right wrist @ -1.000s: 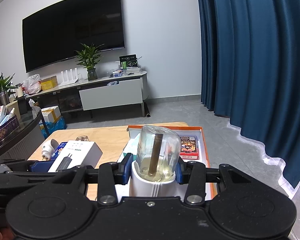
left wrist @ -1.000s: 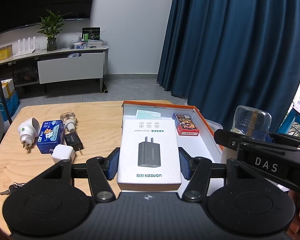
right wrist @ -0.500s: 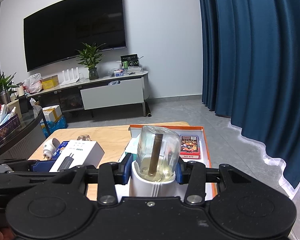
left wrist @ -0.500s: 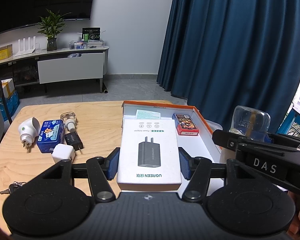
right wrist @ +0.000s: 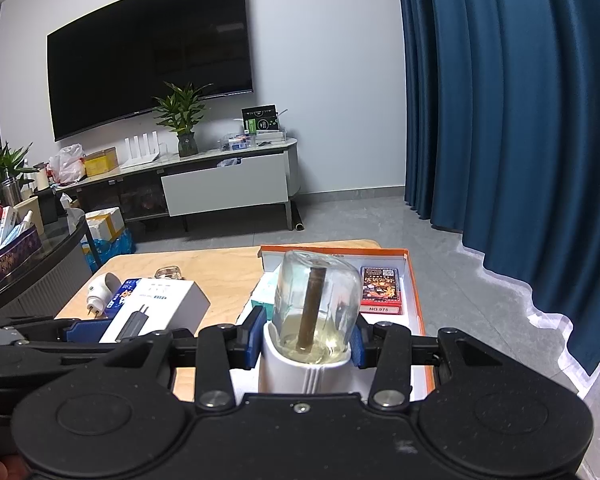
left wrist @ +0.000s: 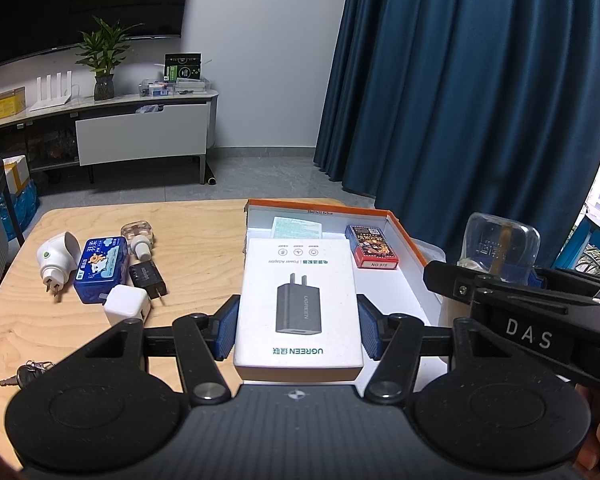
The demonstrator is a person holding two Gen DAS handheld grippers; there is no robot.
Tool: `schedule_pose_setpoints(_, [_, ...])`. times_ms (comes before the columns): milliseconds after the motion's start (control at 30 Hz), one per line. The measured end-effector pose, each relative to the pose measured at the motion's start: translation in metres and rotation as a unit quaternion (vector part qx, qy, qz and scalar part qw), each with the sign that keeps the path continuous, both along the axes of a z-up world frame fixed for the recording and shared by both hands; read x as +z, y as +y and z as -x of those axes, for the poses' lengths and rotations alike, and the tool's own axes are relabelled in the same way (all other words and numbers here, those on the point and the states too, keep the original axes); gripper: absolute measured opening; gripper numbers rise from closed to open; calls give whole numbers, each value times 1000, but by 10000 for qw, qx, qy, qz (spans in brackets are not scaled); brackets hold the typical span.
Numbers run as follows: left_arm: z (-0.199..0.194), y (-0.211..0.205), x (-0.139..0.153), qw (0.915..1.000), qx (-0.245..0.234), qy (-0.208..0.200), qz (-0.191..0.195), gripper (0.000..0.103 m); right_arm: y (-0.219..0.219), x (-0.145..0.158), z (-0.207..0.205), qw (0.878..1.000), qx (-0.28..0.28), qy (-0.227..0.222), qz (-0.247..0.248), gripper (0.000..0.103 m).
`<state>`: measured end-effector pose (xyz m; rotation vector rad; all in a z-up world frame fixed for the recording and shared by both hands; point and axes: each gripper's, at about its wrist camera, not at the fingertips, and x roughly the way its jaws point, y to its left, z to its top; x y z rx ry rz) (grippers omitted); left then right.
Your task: Organize rigid objects
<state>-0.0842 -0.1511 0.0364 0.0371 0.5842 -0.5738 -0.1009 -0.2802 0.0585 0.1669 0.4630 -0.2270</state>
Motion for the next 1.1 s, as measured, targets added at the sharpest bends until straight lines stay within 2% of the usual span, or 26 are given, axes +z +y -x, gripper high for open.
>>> schedule_pose_setpoints(900, [1, 0, -1, 10000, 0, 30, 1, 59, -1, 1, 0, 10000, 15, 36, -7, 51])
schedule_pose_setpoints(1100, [1, 0, -1, 10000, -4, 43, -2, 59, -2, -8, 4, 10000, 16, 92, -28, 51])
